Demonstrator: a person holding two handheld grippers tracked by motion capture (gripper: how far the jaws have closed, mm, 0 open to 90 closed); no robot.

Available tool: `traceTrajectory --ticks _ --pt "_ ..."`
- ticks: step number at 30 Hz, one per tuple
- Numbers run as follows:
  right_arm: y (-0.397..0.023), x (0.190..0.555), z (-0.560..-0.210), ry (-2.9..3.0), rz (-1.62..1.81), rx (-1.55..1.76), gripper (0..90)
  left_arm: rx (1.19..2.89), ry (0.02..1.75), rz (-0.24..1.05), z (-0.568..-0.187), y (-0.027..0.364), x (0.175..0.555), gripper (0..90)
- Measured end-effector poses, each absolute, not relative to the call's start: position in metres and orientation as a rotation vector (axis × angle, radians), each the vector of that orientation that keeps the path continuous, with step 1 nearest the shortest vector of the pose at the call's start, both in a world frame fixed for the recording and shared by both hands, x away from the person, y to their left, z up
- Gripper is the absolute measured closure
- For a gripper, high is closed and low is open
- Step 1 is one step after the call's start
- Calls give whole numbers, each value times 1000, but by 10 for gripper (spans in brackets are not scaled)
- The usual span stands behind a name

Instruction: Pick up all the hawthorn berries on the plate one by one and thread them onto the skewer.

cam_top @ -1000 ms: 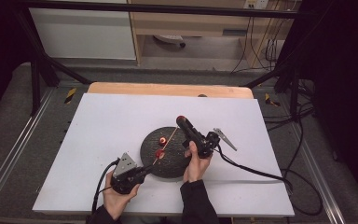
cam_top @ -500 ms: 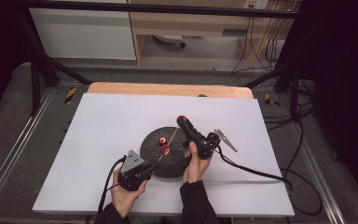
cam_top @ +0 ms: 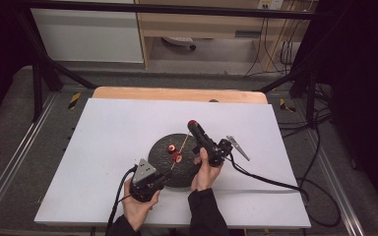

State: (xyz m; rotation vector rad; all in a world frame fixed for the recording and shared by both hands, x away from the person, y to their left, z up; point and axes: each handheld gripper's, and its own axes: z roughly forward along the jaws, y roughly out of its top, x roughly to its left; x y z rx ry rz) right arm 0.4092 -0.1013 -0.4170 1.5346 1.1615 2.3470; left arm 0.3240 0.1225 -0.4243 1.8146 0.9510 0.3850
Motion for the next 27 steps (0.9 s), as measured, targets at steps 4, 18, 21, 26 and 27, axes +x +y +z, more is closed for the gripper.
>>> traceTrajectory --ticks 4,18,21,26,27 --pt "-103 410 -414 1156 2348 1529 623 1811 962 382 -425 124 325 885" --pt "-102 407 -415 1174 2325 1540 624 1802 978 371 -425 124 327 888" --pt "-102 407 -416 1194 2313 1545 624 1808 976 380 -425 125 327 888" --pt "-100 406 -419 1245 2293 1549 624 1803 981 391 -418 126 330 889" --pt "-99 405 -420 1250 2296 1548 625 1801 982 389 -417 126 331 888"
